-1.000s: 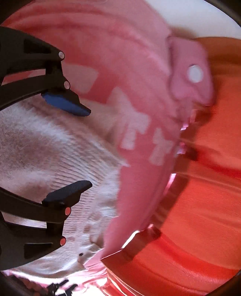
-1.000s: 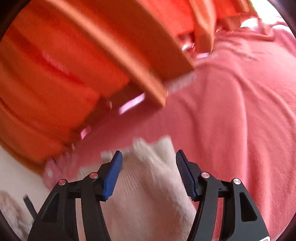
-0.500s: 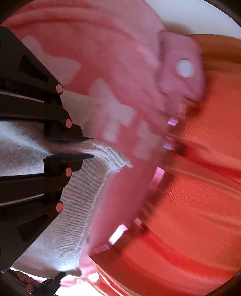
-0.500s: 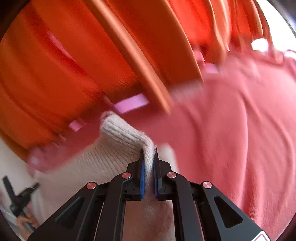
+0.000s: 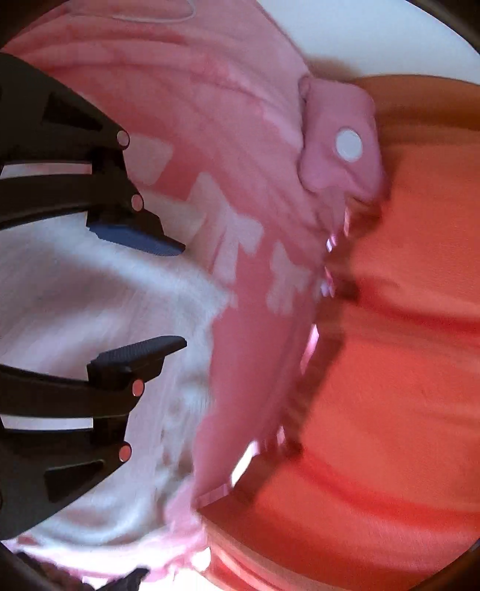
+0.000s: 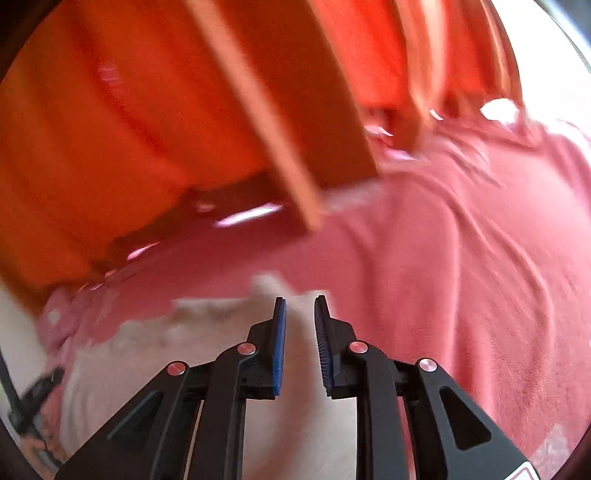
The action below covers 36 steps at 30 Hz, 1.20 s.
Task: Fold small clothes
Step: 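Open both grippers and smooth the folded sweater flat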
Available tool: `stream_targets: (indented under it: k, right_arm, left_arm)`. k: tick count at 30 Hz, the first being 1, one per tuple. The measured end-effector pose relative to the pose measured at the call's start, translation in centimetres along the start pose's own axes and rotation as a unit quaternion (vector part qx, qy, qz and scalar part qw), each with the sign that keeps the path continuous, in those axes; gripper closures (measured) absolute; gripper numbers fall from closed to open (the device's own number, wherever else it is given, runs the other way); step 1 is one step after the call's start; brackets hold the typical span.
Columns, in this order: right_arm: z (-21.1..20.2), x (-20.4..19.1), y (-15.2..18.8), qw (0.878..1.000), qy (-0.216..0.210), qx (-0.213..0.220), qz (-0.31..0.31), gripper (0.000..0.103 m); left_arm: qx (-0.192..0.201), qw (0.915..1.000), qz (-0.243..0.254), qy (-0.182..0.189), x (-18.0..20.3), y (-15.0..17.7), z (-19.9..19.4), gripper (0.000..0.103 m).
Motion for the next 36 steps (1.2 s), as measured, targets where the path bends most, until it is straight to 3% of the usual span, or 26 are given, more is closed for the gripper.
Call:
stream_targets:
  k: [2, 5, 6, 8, 9, 11, 12, 14, 17, 18, 20, 22, 24, 25, 28, 30, 32, 36]
  right_arm:
    - [-0.8, -5.1, 3.3, 0.996, -0.064, -0.044, -0.052, 0.085]
    - [-1.5, -11.3, 10.0, 0.977, -0.136, -0.121, -0.113, 0.086]
    - [-1.3, -12.5, 12.3, 0.969, -0.144, -0.149, -0.137, 0.086]
    - [-0.4, -12.6, 15.2, 0.962, -0.112, -0.175, -0.18, 0.095]
    - [-0.2, -11.8, 15.2, 0.963, -0.098, -0.169, -0.185, 0.1]
    - [-0.4, -8.3, 13.4, 0.975, -0.071, -0.165, -0.132, 0.101]
    - [-0.4, -4.4, 12.1, 0.984, -0.026, -0.155, -0.084, 0.101]
    - [-0.6, 1.7, 11.6, 0.987, 0.031, -0.16, 0.0, 0.103]
    - [-1.9, 6.4, 10.4, 0.984, 0.026, -0.142, 0.101, 0.103]
    - [-2.7, 7.0, 9.8, 0.987, 0.042, -0.117, 0.1, 0.103]
    - [-3.9, 6.2, 9.2, 0.993, 0.05, -0.084, 0.065, 0.089]
    - [-3.0, 5.2, 10.4, 0.992, 0.051, -0.107, 0.039, 0.089]
    - [-0.4, 5.8, 11.8, 0.984, 0.09, -0.153, 0.025, 0.093]
    - [-0.6, 6.3, 11.3, 0.984, 0.096, -0.144, 0.031, 0.097]
    - [-2.8, 5.0, 9.6, 0.993, 0.08, -0.081, 0.032, 0.092]
    - [-2.3, 4.4, 10.0, 0.993, 0.072, -0.09, 0.024, 0.092]
    - [0.0, 5.4, 12.1, 0.982, 0.108, -0.156, 0.011, 0.096]
    - [-1.9, 4.8, 10.2, 0.991, 0.099, -0.093, 0.013, 0.093]
  left_arm:
    - [-0.008, 0.9992, 0.006, 0.039, 2.7, 1.2, -1.2, 0.06]
    - [-0.053, 0.9939, 0.034, 0.091, 7.1, 5.4, -1.6, 0.06]
    - [-0.07, 0.9924, 0.043, 0.092, 7.7, 6.8, -1.5, 0.06]
    - [-0.114, 0.9895, 0.061, 0.063, 7.7, 10.5, -0.7, 0.06]
    - [-0.122, 0.9891, 0.069, 0.045, 7.0, 11.7, -0.6, 0.06]
    - [-0.106, 0.99, 0.087, 0.032, 6.4, 11.8, -1.5, 0.06]
    - [-0.1, 0.9911, 0.086, 0.014, 5.4, 11.7, -2.1, 0.06]
    - [-0.097, 0.9934, 0.06, -0.007, 3.0, 11.9, -2.9, 0.06]
    - [-0.083, 0.9961, 0.029, 0.003, 1.7, 12.0, -3.8, 0.061]
    - [-0.078, 0.9964, 0.033, 0.0, 1.7, 11.9, -3.9, 0.062]
    - [-0.075, 0.9962, 0.044, -0.009, 1.9, 12.1, -4.0, 0.062]
    - [-0.072, 0.9958, 0.054, -0.019, 2.0, 12.4, -4.2, 0.061]
    - [-0.07, 0.9954, 0.059, -0.028, 2.3, 12.5, -4.1, 0.06]
    - [-0.07, 0.9954, 0.059, -0.029, 2.2, 12.5, -4.1, 0.06]
    - [-0.068, 0.9958, 0.055, -0.03, 2.2, 12.7, -4.2, 0.06]
    - [-0.068, 0.9957, 0.056, -0.027, 2.0, 12.8, -4.3, 0.059]
    - [-0.068, 0.9956, 0.059, -0.027, 2.0, 12.8, -4.3, 0.059]
    - [-0.058, 0.9971, 0.046, -0.016, 2.1, 12.7, -5.0, 0.058]
Point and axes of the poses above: each gripper's, at about its wrist camera, not at the fingertips, and z roughly the way its jaws point, x to its right, y to its underside, the point moved 10 cm from there along z, roughly the way its jaws point, and after that the axes turned 7 degrees about y, right-handed, at the moved point
